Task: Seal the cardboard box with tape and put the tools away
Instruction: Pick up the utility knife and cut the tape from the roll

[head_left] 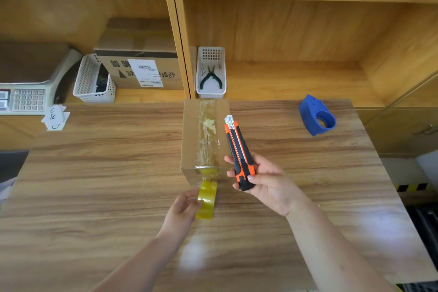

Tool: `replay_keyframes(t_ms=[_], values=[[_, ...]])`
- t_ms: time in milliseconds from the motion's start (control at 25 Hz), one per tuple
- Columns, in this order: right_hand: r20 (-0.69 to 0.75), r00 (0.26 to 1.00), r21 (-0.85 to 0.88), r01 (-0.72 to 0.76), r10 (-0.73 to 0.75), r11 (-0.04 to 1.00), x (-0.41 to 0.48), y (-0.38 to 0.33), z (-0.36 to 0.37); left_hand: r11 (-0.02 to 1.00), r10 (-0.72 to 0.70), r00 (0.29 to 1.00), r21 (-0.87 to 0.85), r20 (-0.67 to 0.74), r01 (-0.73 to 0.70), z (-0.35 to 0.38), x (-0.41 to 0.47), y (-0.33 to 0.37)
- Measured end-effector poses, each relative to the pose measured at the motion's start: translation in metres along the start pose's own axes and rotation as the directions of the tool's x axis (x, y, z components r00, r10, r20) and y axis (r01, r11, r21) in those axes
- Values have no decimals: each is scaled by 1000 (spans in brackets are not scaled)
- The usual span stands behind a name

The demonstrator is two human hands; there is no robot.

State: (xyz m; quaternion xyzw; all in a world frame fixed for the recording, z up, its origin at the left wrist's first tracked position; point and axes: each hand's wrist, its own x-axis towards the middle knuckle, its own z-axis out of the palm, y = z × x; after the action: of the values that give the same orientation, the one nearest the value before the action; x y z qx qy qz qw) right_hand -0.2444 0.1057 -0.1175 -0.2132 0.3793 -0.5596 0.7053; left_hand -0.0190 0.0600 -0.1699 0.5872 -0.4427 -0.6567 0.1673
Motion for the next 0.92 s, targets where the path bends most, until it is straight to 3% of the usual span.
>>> replay_keyframes(t_ms=[200,440,640,920], values=[[6,1000,61,6,-7,998,-5,3,11,996,-77,997,36,-29,78,0,4,-4],[-275,961,-61,22,-38,998,-6,13,19,994,-67,998,91,-6,67,5,4,-11],[-388,919,-186,3,-77,982,-5,16,25,989,-46,999,141,-12,47,3,4,-14],[-579,801,-270,-13,-152,963,-2,21,29,985,-40,999,167,12,37,0,2,-14]])
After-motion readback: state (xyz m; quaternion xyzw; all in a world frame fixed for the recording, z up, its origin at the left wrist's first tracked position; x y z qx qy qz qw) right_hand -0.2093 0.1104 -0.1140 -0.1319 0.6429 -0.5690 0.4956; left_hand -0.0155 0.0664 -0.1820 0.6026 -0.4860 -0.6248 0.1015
